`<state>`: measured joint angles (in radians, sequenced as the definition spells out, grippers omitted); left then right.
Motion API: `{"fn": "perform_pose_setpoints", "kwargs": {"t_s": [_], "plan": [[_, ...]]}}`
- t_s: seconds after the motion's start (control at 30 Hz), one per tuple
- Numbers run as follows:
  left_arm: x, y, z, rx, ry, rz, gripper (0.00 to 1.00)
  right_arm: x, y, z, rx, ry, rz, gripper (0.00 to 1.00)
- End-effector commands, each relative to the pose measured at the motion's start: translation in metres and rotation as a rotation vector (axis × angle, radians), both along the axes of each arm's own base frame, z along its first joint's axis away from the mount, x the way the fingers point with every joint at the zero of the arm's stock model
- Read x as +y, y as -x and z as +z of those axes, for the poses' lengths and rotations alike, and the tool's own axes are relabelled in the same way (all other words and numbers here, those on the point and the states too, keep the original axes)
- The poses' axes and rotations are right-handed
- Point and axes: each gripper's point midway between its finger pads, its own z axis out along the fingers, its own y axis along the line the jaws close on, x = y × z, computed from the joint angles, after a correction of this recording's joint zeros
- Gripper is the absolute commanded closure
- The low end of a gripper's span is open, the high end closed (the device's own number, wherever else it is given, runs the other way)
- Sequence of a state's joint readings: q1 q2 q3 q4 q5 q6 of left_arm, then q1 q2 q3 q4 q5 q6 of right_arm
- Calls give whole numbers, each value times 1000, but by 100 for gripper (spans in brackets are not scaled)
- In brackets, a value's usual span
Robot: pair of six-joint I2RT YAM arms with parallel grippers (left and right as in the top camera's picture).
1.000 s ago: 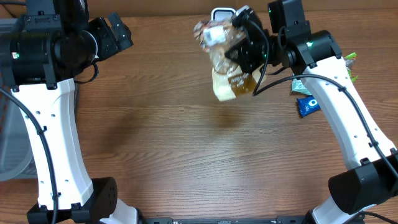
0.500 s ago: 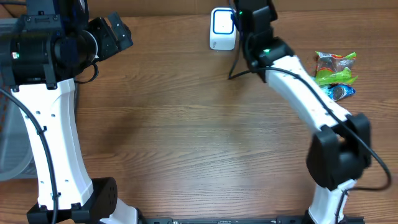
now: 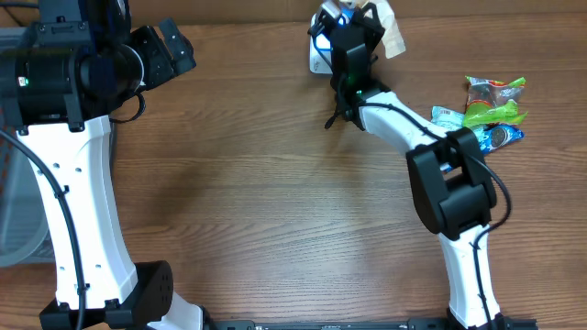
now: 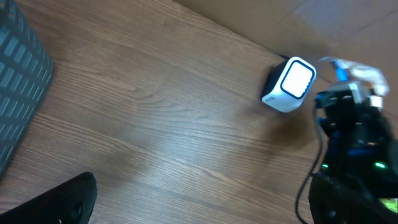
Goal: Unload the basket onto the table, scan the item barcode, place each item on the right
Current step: 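Hold the pouch against the scanner window with the right gripper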
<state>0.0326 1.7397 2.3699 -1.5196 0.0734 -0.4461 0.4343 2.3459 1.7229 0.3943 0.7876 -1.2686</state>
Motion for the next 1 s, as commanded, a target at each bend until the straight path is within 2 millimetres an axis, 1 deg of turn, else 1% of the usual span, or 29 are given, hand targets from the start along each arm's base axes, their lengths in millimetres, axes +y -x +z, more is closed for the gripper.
{"fn": "perform_pose_setpoints", "kwargs": {"t_s": [0.0,0.03,0.13,0.2,0.27,0.4,0.47,0.53,0.63,0.73,0.83,0.97], "plan": [[1,-1,0,0,2,11,0,4,-2,-7,17,65,17,96],[1,-1,0,0,2,11,0,5,-3,-13,26,67,26,96],[1,-1,0,0,2,11,0,9,-5,-17,30,65,47,96],[1,-1,0,0,2,11,0,11,-6,-11,0,52,55,96],[1,-1,0,0,2,11,0,11,-7,0,-48,33,54,96],[1,-1,0,0,2,11,0,14,-9,17,-99,78,73,96],[1,-1,0,0,2,11,0,15,-9,23,-116,98,77,96],[1,-1,0,0,2,11,0,15,-9,23,-117,104,77,96],[1,-1,0,0,2,11,0,16,-9,10,-64,113,90,96],[1,-1,0,0,2,11,0,20,-10,-1,-32,84,110,96],[1,-1,0,0,2,11,0,24,-11,-14,-32,21,124,96],[1,-1,0,0,2,11,0,28,-13,-28,-23,16,146,96]]}}
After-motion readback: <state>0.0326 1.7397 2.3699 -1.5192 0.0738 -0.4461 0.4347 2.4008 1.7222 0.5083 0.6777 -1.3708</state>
